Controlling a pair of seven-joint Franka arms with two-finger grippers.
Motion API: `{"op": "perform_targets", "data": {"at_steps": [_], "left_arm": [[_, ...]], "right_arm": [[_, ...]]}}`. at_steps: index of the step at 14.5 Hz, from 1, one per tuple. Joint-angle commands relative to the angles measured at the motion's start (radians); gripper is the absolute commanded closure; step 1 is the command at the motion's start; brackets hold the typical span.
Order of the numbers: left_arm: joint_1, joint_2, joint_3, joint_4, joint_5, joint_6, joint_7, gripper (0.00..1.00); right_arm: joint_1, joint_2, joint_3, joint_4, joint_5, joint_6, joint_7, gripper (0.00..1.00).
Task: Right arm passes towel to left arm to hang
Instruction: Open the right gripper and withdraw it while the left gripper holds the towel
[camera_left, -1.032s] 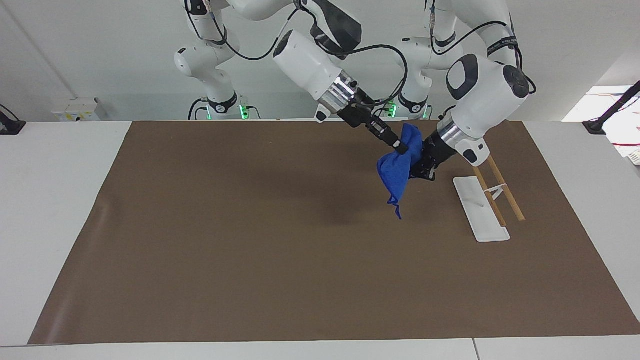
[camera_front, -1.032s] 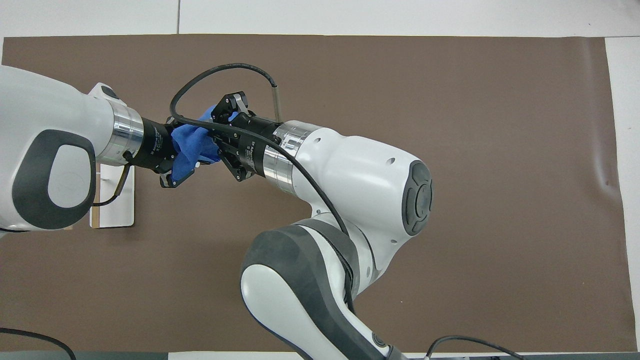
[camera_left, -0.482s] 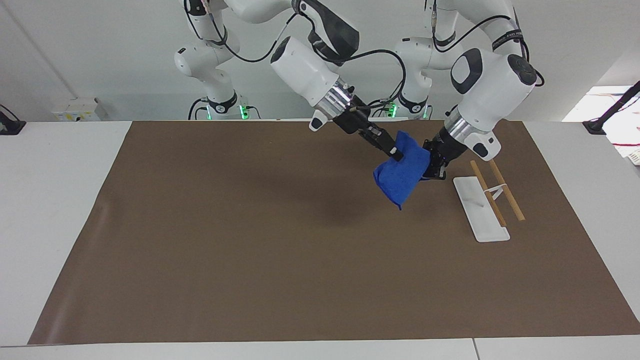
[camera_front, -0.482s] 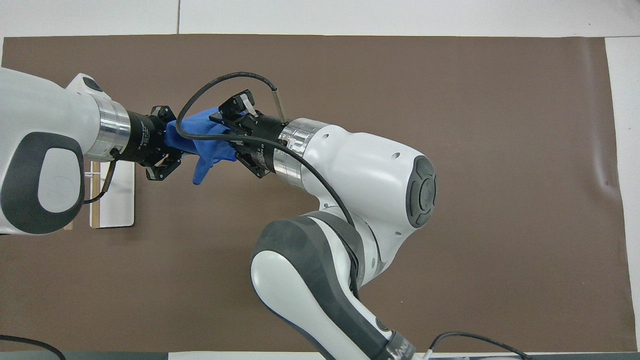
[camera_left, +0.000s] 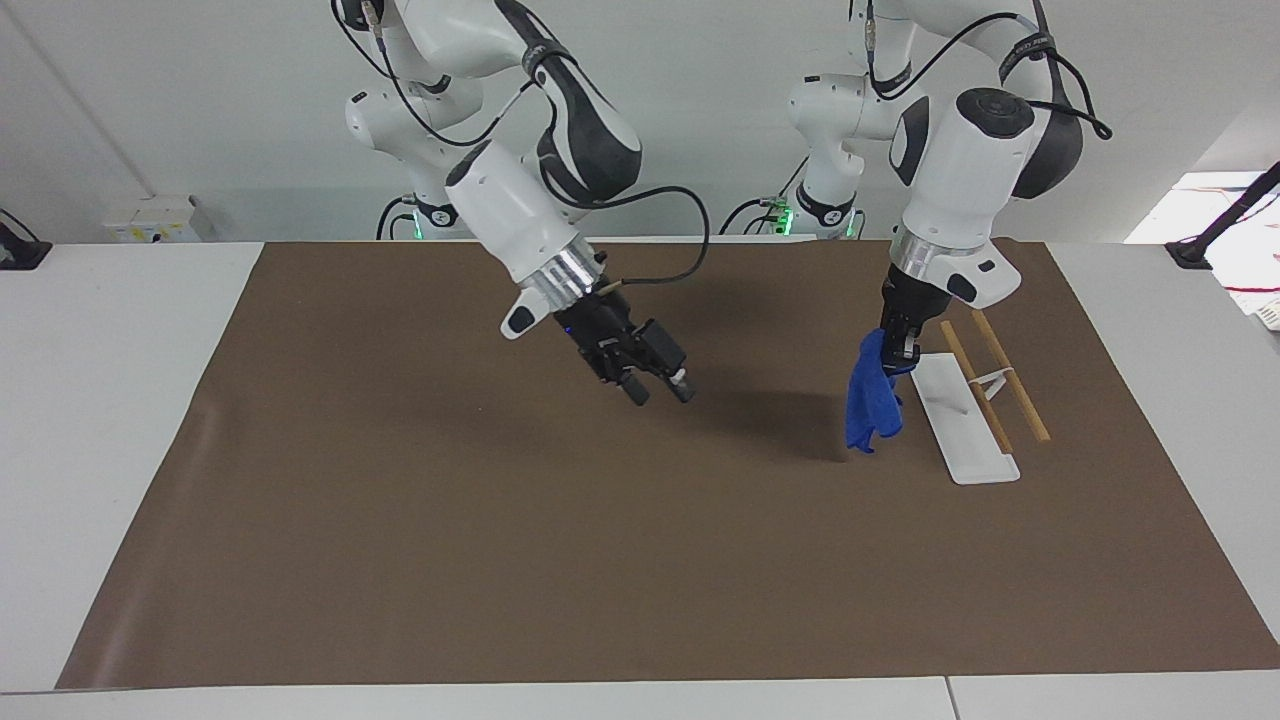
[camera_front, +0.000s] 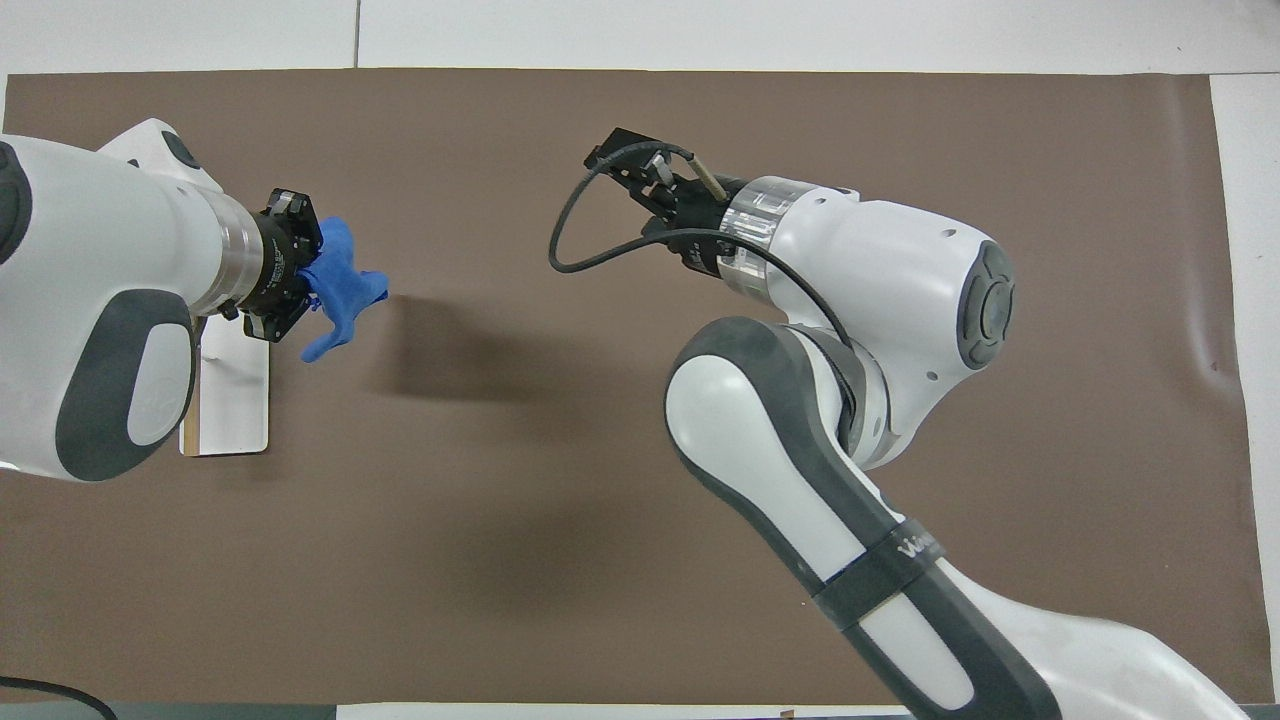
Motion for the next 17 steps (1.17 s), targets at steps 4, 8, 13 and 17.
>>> {"op": "perform_targets", "data": {"at_steps": [4, 8, 13, 17], "left_arm": [[0.002, -0.028, 0.008, -0.034, 0.190, 0.008, 0.100, 1.00], [0.051, -0.073, 0.013, -0.095, 0.321, 0.022, 0.091, 1.00], [0.207, -0.102, 0.011, -0.167, 0.329, 0.150, 0.088, 1.00], [0.338, -0.146, 0.011, -0.262, 0.330, 0.288, 0.089, 1.00]], "right_arm": [[-0.188, -0.101, 0.008, -0.165, -0.195, -0.129, -0.201, 0.00], [-0.319, -0.113, 0.010, -0.113, -0.646, -0.388, -0.221, 0.00], [-0.446, -0.196, 0.008, -0.016, -0.793, -0.775, -0.345, 0.00], [-0.508, -0.315, 0.008, 0.013, -0.834, -0.975, -0.421, 0.00]]}}
